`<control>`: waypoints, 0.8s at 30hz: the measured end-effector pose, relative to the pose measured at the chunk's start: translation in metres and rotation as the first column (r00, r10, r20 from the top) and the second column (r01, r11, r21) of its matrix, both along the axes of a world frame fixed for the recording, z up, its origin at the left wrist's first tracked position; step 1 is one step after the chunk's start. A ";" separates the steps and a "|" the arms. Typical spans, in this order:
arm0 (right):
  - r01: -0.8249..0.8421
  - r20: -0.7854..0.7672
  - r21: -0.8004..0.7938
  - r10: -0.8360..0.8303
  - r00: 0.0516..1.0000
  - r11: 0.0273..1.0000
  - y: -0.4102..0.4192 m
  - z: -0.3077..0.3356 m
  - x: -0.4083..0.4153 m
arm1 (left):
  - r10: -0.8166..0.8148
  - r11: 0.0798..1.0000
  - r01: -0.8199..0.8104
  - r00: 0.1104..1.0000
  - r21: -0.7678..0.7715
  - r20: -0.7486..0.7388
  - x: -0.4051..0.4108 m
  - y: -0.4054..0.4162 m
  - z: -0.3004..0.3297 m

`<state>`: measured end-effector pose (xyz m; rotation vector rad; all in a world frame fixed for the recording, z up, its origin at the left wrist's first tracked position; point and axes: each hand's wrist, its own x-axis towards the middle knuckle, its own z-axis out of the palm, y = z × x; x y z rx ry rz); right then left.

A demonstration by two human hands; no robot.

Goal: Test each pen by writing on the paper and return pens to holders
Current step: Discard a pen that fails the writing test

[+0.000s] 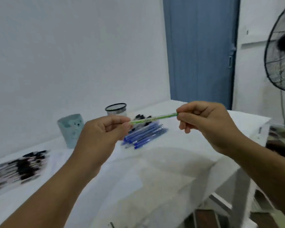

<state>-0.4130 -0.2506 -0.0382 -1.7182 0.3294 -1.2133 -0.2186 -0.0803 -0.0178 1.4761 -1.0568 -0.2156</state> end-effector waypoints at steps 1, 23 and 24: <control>0.037 0.006 0.033 -0.038 0.999 0.999 -0.004 -0.012 -0.027 | -0.047 0.998 0.046 0.998 0.042 0.034 -0.020 -0.014 -0.006; 0.579 -0.232 0.654 -0.599 0.766 0.487 0.010 -0.307 -0.347 | -0.598 0.654 0.512 0.801 0.557 -0.033 -0.309 -0.194 -0.275; 0.589 -0.264 0.668 -0.596 0.759 0.455 0.010 -0.322 -0.347 | -0.587 0.624 0.523 0.804 0.581 -0.094 -0.311 -0.196 -0.293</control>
